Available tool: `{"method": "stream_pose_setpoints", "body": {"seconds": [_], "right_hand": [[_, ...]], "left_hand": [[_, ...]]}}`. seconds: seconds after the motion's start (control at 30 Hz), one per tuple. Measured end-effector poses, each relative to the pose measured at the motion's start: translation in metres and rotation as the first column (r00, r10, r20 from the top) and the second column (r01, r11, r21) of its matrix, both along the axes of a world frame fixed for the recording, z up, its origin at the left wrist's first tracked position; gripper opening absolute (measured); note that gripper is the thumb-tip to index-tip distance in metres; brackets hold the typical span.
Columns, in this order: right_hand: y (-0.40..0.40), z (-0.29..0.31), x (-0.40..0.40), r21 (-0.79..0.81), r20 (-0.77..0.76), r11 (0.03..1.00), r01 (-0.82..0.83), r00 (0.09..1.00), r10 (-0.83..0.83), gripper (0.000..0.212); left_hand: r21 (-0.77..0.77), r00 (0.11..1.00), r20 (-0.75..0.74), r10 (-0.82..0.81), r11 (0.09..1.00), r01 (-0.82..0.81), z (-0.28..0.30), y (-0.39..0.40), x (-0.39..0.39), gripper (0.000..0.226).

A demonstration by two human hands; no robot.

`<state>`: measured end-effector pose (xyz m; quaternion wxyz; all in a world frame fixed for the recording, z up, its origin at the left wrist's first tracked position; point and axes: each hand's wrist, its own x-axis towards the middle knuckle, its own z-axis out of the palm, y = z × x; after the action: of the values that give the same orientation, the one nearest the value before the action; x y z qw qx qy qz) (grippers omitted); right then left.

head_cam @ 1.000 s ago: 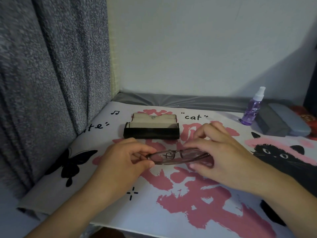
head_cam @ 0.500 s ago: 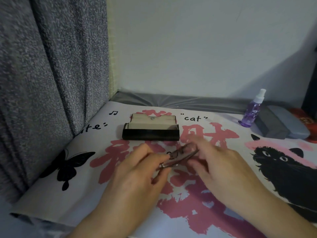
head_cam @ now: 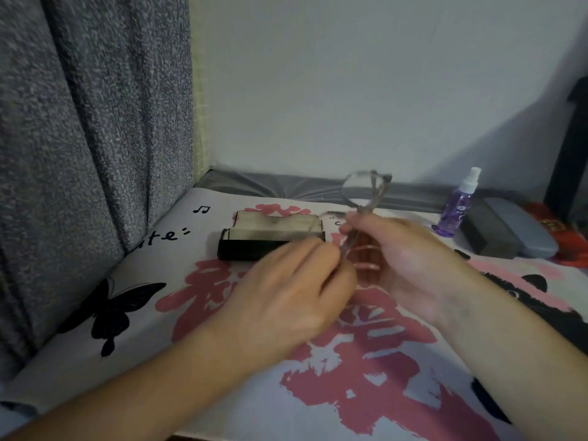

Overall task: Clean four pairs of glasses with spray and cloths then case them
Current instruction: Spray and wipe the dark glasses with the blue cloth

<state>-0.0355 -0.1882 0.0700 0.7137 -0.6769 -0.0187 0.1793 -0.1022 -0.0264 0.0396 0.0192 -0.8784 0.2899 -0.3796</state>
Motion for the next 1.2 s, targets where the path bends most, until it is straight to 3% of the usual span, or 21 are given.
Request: {"method": "stream_pose_setpoints", "body": {"seconds": [0.07, 0.17, 0.27, 0.3, 0.37, 0.4, 0.47, 0.6, 0.77, 0.93, 1.2], "right_hand": [[0.012, 0.01, 0.018, -0.047, 0.074, 0.999, 0.025, 0.997, -0.022, 0.018], [0.028, 0.025, 0.048, -0.045, 0.123, 0.998, -0.044, 0.991, 0.049, 0.016], [0.032, 0.041, 0.085, -0.349, 0.308, 0.935, -0.071, 0.933, 0.186, 0.015], [0.033, 0.047, 0.094, -0.485, 0.354, 0.872, -0.069, 0.896, 0.268, 0.014], [0.042, 0.053, 0.106, -0.682, 0.374, 0.726, -0.085, 0.813, 0.446, 0.013], [0.049, 0.054, 0.111, -0.748, 0.356, 0.656, -0.101, 0.773, 0.525, 0.019], [0.067, 0.051, 0.117, -0.856, 0.281, 0.503, -0.122, 0.707, 0.649, 0.024], [0.099, 0.045, 0.121, -0.966, 0.028, 0.176, -0.187, 0.604, 0.796, 0.02], [0.115, 0.039, 0.112, -0.983, -0.111, -0.018, -0.184, 0.51, 0.853, 0.024], [0.11, 0.032, 0.106, -0.973, -0.044, 0.084, -0.216, 0.527, 0.849, 0.02], [0.099, 0.003, 0.093, -0.976, 0.061, 0.165, -0.14, 0.557, 0.828, 0.018]], "left_hand": [[-0.01, 1.0, -0.017, 0.024, 1.0, -0.024, 0.005, 0.004, 0.014, 0.011], [-0.223, 0.993, -0.099, 0.071, 0.971, -0.091, 0.004, 0.023, 0.031, 0.013], [-0.402, 0.984, 0.009, 0.176, 0.902, -0.158, -0.012, 0.065, 0.044, 0.014], [-0.573, 0.967, -0.069, 0.246, 0.784, -0.24, -0.017, 0.081, 0.05, 0.015], [-0.791, 0.903, -0.32, 0.287, 0.443, -0.421, -0.027, 0.109, 0.066, 0.023], [-0.802, 0.87, -0.423, 0.253, 0.343, -0.489, -0.032, 0.118, 0.073, 0.026], [-0.797, 0.843, -0.513, 0.158, 0.276, -0.537, -0.038, 0.127, 0.082, 0.027], [-0.813, 0.851, -0.518, 0.082, 0.262, -0.52, -0.038, 0.127, 0.082, 0.03], [-0.83, 0.857, -0.515, 0.036, 0.229, -0.508, -0.039, 0.126, 0.083, 0.026], [-0.777, 0.834, -0.551, 0.013, 0.356, -0.519, -0.04, 0.122, 0.08, 0.019], [-0.753, 0.813, -0.581, -0.041, 0.407, -0.517, -0.044, 0.123, 0.082, 0.024]]}}
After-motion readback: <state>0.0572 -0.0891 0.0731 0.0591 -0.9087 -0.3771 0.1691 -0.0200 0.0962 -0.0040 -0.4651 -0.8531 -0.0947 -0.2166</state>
